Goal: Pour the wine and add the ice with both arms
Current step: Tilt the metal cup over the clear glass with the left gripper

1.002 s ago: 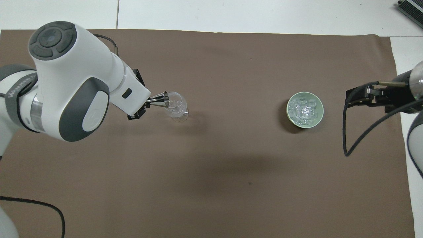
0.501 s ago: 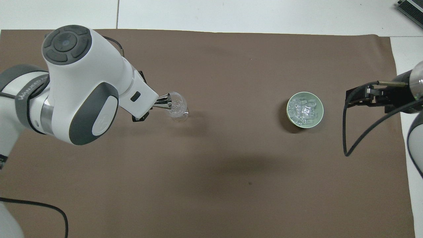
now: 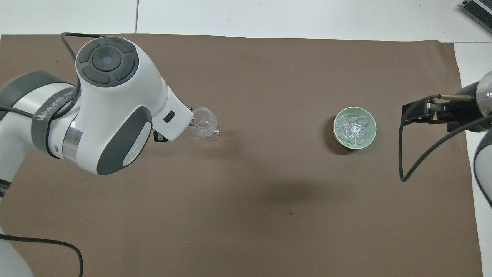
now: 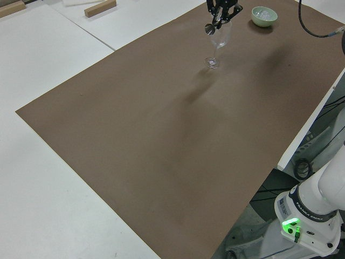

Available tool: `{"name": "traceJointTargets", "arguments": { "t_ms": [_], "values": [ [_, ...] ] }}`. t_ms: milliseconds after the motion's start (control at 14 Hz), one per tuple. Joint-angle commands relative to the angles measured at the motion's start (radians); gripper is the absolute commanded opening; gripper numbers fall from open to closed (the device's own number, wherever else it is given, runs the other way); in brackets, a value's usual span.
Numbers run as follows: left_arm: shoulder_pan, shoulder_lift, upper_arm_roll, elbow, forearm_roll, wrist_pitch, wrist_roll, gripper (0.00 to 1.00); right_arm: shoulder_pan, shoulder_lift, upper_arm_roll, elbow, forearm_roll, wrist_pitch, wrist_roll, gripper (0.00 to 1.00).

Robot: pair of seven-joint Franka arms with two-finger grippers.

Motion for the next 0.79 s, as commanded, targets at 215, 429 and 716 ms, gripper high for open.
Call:
{"name": "traceJointTargets", "arguments": {
  "t_ms": [215,429,716],
  "values": [
    [-0.055,-0.005,0.015,0.039,0.087,-0.051,-0.089,0.0,-0.014,0.007,0.007,0.012,0.017,-0.006,-0.015,1.0],
    [-0.049,-0.008,0.014,0.039,0.087,-0.048,-0.093,0.0,-0.014,0.007,0.007,0.012,0.017,-0.006,-0.015,1.0],
    [0.015,-0.014,0.015,0.039,0.024,-0.037,-0.067,0.0,-0.014,0.007,0.007,0.012,0.017,-0.005,-0.015,1.0]
  ]
}}
